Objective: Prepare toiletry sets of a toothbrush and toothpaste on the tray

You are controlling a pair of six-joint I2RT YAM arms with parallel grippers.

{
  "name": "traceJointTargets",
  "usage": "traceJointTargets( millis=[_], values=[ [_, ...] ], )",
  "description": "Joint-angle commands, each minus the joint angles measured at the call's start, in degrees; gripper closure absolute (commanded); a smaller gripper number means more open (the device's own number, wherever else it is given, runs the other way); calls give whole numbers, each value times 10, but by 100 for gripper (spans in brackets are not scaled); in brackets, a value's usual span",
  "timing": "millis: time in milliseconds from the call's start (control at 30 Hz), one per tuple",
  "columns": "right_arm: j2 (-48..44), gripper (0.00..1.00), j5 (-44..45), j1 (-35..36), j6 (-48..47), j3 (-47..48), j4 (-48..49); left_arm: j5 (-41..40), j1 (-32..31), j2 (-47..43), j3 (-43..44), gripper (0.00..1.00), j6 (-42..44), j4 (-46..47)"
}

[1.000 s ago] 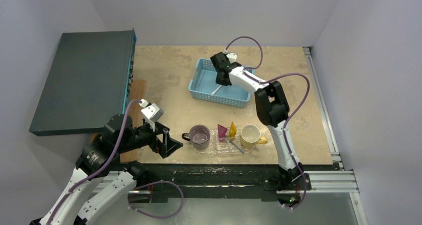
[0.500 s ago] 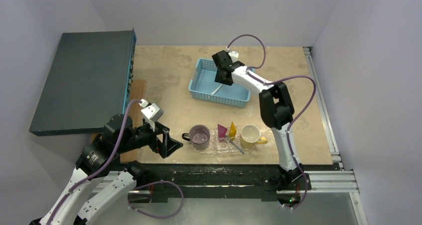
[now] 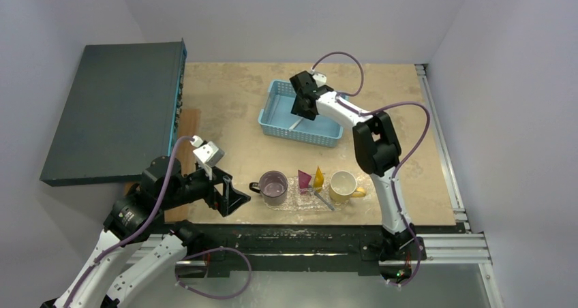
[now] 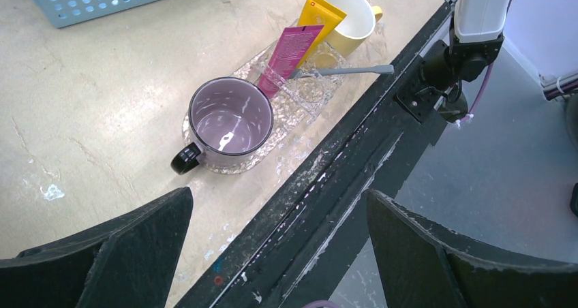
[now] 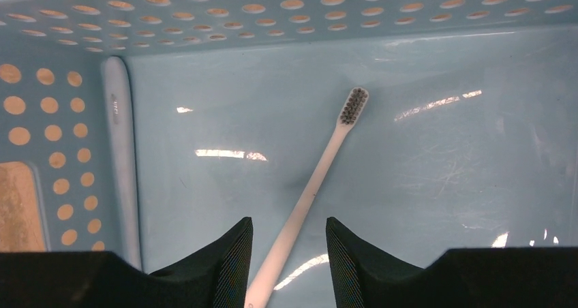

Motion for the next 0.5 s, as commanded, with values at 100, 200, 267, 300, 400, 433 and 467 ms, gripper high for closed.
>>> traceJointTargets(
  millis=[100, 200, 267, 300, 400, 433, 467],
  values=[
    [24, 54, -8, 2, 4, 6, -16, 1, -1, 0, -2, 2, 7, 9],
    [33, 54, -6, 3, -1, 12, -24, 3, -1, 3, -2, 2, 7, 10],
    [38, 55, -1, 4, -5, 15, -25, 3, -1, 3, -2, 2, 7, 10],
    [40, 56, -1, 3, -10, 17, -24, 2, -1, 3, -2, 2, 7, 10],
    [51, 59, 0, 3, -24, 31, -31, 0, -1, 2, -2, 2, 7, 10],
    [55, 61, 0, 4, -27, 39, -35, 0, -1, 3, -2, 2, 7, 9],
    [60, 63, -4, 3, -31, 43, -37, 0, -1, 3, -2, 2, 7, 10]
  ],
)
